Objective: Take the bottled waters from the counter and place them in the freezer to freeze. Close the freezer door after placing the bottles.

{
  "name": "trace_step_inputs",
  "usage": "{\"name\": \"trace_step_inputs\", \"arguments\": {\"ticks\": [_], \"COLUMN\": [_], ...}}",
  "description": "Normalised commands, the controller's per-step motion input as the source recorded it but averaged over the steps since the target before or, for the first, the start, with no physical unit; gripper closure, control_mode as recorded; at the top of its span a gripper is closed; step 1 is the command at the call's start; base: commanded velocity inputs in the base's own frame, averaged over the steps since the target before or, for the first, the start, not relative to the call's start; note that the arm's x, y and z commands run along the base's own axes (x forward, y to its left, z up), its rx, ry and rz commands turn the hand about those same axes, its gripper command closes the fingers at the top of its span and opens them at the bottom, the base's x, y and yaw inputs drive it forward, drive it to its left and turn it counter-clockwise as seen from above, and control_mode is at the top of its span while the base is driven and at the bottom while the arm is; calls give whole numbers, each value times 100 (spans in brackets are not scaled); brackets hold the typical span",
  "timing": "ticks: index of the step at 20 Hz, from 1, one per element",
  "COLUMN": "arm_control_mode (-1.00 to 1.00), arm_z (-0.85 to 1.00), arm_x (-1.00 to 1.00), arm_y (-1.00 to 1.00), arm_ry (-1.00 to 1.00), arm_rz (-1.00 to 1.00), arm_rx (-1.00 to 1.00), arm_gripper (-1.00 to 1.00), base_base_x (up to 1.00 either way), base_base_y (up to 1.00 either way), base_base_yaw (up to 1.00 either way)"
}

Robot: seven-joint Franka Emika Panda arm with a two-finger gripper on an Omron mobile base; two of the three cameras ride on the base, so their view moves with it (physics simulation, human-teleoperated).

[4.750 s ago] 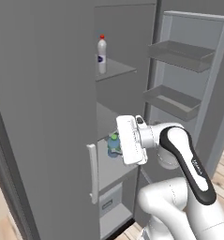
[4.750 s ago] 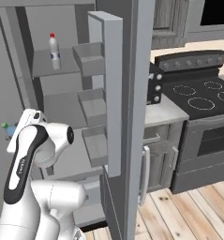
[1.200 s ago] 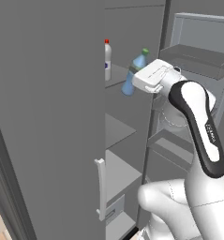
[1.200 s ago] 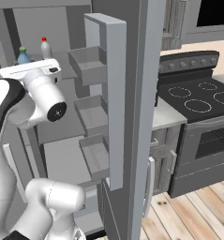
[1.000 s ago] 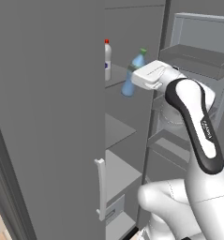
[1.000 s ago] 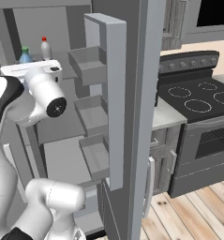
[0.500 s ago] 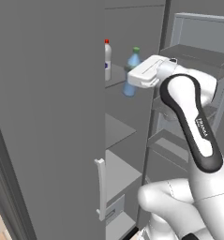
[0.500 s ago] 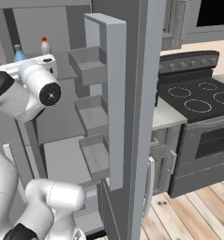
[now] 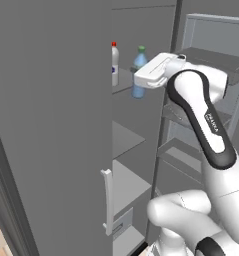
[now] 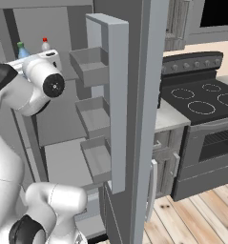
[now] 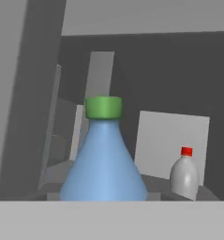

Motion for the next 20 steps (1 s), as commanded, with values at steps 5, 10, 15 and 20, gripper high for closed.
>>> {"name": "trace_step_inputs", "arguments": {"ticks": [5,10,15,20], "arm_control_mode": [-100,-100,-100,-100], "arm_z": [0,0,0,0], "arm_x": [48,36,7,0], "arm_y": [0,3,18,26], "arm_ry": [0,0,0,0], "arm_rz": [-3,-1,0,0], "arm_rx": [4,2,0,0], "arm_gripper": [100,100,100,100], "base_base_x": [0,0,0,0], "base_base_y": [0,0,0,0], "base_base_yaw": [0,0,0,0]}}
